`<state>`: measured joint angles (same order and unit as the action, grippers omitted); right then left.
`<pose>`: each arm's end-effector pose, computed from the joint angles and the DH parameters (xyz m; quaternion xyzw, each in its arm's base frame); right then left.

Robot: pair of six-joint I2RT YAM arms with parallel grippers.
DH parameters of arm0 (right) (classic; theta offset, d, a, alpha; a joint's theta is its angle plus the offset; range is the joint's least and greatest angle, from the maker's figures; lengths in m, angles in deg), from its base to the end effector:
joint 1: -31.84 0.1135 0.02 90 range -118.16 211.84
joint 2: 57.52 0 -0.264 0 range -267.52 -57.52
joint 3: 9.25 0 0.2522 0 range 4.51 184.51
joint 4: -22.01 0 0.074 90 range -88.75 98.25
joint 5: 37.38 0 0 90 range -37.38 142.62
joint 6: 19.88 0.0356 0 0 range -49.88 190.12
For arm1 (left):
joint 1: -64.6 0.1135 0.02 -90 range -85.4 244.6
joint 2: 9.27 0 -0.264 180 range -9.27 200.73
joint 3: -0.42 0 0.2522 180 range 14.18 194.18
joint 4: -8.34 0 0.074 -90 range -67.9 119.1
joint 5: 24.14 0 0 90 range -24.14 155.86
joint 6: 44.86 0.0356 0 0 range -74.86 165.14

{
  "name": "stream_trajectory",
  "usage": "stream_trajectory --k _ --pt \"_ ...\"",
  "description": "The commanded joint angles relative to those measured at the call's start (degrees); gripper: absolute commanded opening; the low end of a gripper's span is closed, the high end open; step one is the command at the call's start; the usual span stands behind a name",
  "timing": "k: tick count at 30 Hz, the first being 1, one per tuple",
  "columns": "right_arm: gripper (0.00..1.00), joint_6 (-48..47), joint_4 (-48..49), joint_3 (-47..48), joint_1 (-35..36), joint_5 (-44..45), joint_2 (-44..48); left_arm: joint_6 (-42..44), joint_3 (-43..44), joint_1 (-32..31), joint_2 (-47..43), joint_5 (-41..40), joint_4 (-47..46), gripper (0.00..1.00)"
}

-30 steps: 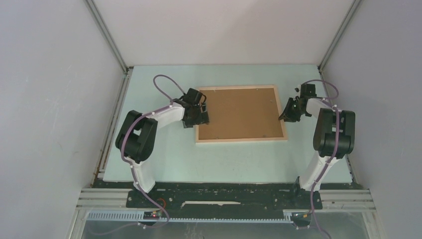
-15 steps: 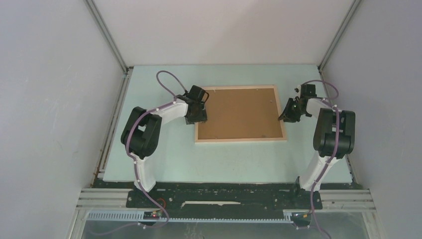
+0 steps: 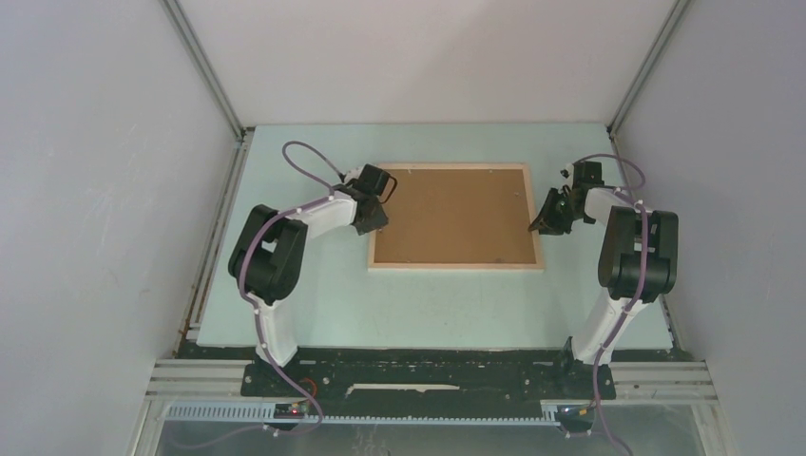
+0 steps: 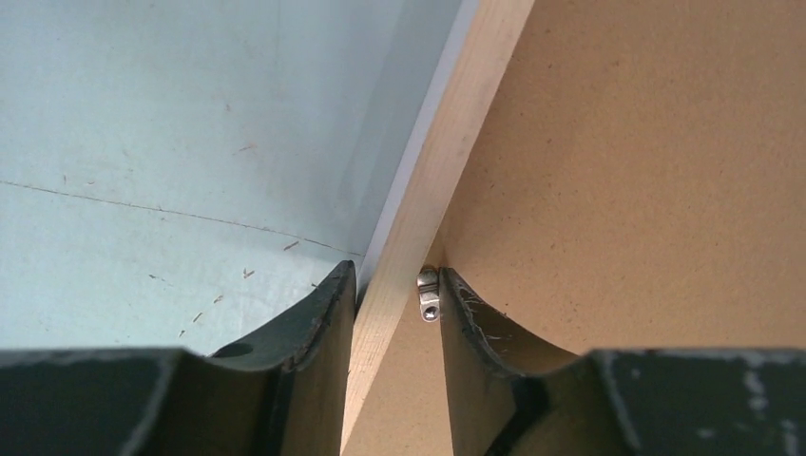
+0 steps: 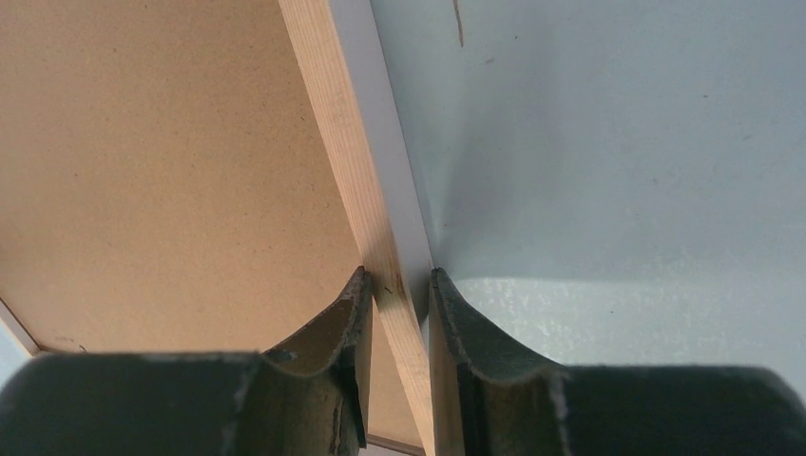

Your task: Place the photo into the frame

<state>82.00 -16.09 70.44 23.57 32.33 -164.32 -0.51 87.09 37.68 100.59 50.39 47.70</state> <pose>0.3638 -0.0404 0.1538 0.1310 0.9532 0.1786 0.2058 0.3533 -0.1688 0.1664 -0.1881 0.9446 -0.0337 0.2669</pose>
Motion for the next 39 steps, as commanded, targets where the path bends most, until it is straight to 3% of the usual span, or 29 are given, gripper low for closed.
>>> stream_trajectory --k 1,7,12,15,18,23,27,33,36,39 --pt "0.00 0.87 -2.38 -1.03 0.53 -2.24 -0.16 -5.15 -3.13 1.43 -1.24 -4.32 -2.75 0.25" --pt "0.00 0.86 -2.19 -1.07 0.54 -2.79 -0.36 -7.78 -5.40 1.74 -3.20 -4.19 -5.31 0.11" --pt "0.00 0.86 -2.03 -1.07 0.54 -3.47 -0.50 -5.05 -6.27 1.62 -6.41 -3.62 -5.30 0.12" --pt "0.00 0.93 -1.90 -1.02 0.54 -3.63 -0.43 -2.06 -5.98 1.52 -8.56 -2.42 -4.78 0.24" --pt "0.01 1.00 -1.96 -1.07 0.69 -3.07 0.09 0.92 -6.12 1.59 -11.57 -2.49 -4.00 0.53" --pt "0.26 1.15 -1.82 -1.03 2.00 -0.47 0.37 4.53 -6.15 2.98 -13.86 0.07 -5.26 0.67" --pt "0.40 1.61 -2.32 -0.45 3.18 4.40 0.92 7.28 -3.58 4.00 -10.56 4.47 -7.46 0.75" --pt "0.62 3.99 -1.95 -0.99 6.24 12.66 3.59 10.13 -0.89 4.59 -5.16 8.33 -12.26 0.79" --pt "0.67 4.76 -2.00 -0.89 6.96 13.84 3.71 12.12 -3.09 4.69 -5.38 8.23 -14.65 0.79" --pt "0.69 5.04 -1.89 -0.83 6.19 14.23 4.12 12.55 -5.01 5.54 -5.48 13.44 -18.92 0.75"
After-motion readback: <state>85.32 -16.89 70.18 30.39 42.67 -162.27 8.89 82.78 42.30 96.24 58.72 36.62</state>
